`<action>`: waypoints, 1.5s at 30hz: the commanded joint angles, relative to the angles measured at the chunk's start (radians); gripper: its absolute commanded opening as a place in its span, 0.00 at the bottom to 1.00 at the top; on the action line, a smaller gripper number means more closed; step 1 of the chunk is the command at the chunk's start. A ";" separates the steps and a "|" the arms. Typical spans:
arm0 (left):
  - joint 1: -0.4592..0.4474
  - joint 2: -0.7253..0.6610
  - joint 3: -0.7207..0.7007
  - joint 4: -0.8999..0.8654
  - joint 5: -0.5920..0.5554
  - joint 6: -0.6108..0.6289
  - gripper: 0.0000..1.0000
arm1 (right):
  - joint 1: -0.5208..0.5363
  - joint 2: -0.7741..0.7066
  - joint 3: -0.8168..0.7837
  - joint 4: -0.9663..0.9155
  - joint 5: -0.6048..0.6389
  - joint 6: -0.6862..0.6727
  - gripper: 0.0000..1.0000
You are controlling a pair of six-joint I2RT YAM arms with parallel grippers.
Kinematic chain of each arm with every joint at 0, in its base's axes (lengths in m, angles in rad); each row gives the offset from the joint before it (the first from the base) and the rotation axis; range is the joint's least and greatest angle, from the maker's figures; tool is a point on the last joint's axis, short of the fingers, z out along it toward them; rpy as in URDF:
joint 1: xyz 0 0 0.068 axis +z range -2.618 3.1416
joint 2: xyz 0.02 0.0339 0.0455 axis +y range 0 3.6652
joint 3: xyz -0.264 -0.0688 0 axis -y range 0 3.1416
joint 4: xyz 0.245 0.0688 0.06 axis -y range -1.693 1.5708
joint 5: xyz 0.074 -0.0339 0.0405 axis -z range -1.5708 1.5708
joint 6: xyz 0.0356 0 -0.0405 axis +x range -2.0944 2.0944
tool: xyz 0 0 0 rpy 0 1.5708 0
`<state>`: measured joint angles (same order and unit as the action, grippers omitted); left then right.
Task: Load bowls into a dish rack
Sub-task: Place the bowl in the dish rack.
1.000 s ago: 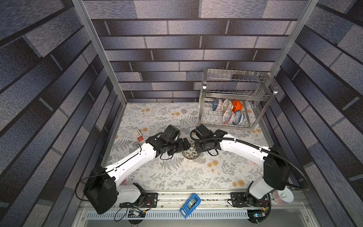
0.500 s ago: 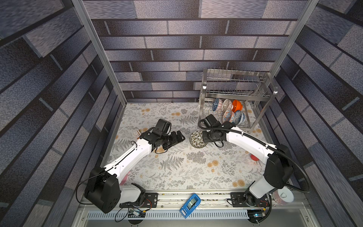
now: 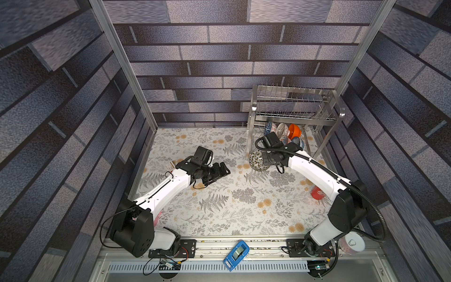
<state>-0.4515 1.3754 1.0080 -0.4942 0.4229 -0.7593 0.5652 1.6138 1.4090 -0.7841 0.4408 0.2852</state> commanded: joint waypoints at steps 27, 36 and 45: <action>0.029 0.001 0.033 -0.031 0.000 0.027 0.90 | -0.026 0.075 -0.048 0.384 0.489 -0.385 0.00; 0.033 0.001 0.027 -0.034 0.001 0.028 0.90 | -0.070 0.121 -0.044 0.477 0.475 -0.435 0.00; 0.033 -0.013 0.026 -0.048 -0.002 0.029 0.90 | -0.117 0.189 0.008 0.500 0.461 -0.478 0.00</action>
<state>-0.4236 1.3697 1.0096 -0.5106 0.4225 -0.7582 0.4629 1.7859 1.3727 -0.3386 0.8822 -0.1738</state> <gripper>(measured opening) 0.901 0.070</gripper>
